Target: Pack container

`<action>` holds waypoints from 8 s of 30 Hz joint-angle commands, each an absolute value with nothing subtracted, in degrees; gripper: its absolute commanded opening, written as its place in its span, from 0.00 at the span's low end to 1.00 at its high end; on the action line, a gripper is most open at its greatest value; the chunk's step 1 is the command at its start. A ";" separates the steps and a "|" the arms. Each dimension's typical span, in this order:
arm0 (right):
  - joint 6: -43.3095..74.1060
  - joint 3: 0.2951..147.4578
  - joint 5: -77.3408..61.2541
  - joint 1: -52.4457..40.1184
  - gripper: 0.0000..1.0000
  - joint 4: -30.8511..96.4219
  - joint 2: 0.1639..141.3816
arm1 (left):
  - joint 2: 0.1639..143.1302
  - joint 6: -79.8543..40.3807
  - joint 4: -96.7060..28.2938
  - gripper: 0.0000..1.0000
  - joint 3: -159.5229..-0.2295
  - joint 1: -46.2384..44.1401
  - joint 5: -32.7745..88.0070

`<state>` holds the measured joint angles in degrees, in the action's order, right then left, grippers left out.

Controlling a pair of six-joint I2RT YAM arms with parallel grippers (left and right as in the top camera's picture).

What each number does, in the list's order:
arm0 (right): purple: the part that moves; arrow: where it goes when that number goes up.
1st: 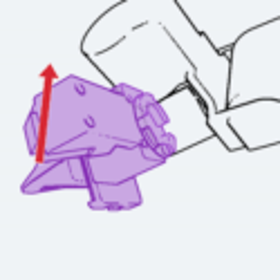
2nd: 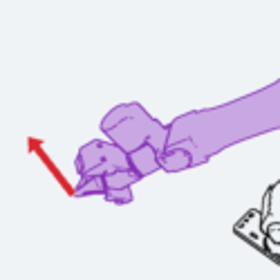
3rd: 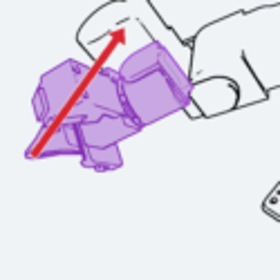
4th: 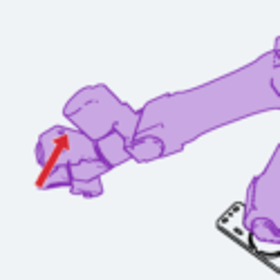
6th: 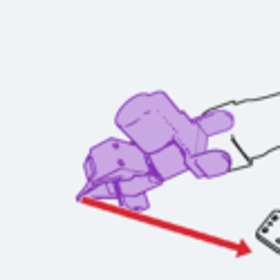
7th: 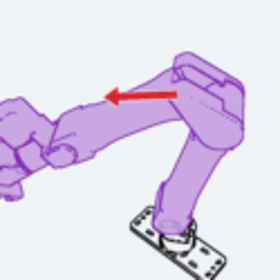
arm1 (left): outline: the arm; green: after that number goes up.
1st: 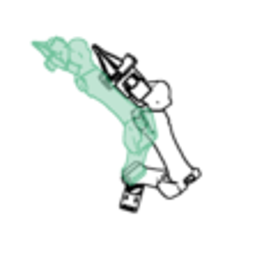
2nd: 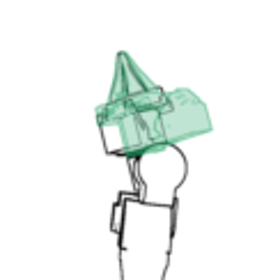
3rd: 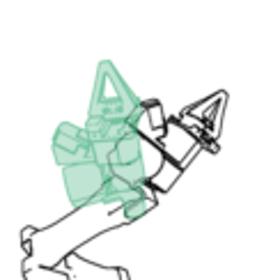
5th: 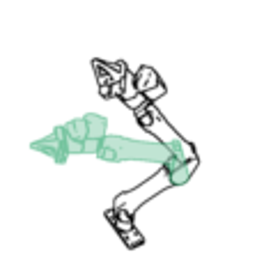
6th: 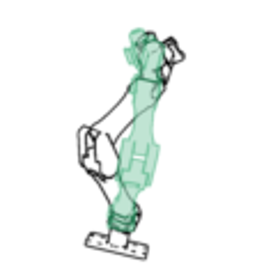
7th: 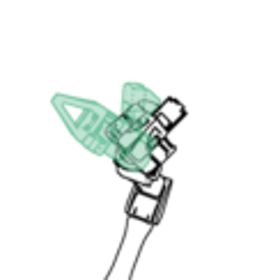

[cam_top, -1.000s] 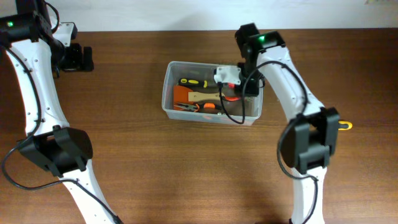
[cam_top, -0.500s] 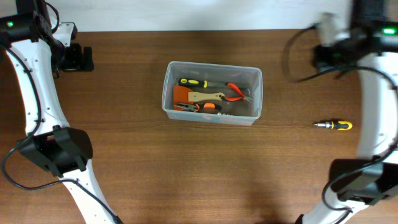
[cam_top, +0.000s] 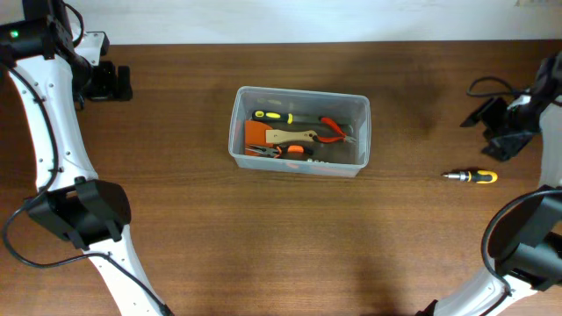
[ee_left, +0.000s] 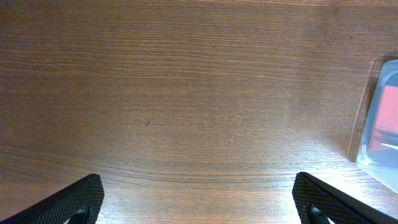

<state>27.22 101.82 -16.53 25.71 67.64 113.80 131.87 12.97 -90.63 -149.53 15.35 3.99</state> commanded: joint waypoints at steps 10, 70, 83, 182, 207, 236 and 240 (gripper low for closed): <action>52.47 83.57 -13.69 26.24 0.69 57.04 113.97 | 131.79 12.43 -90.52 0.99 -149.18 15.55 3.60; 51.53 80.38 -3.86 27.81 0.23 48.40 119.61 | 131.79 12.45 -90.52 0.99 -149.18 15.55 3.60; 18.44 87.57 -14.04 23.90 0.04 52.93 111.24 | 131.79 12.45 -90.52 0.99 -149.18 15.55 3.60; -26.48 146.58 2.24 -17.17 0.99 79.72 90.74 | 131.79 12.45 -90.54 0.99 -149.18 15.55 3.60; -26.46 67.81 -15.35 -0.45 0.99 46.92 36.95 | 131.79 12.45 -90.54 0.99 -149.18 15.55 3.60; -12.43 13.17 -18.44 0.14 0.99 30.94 1.06 | 131.79 12.45 -90.52 0.99 -149.18 15.55 3.60; -9.96 10.87 -18.46 0.12 0.99 29.87 0.19 | 131.79 12.45 -90.54 0.99 -149.18 15.55 3.60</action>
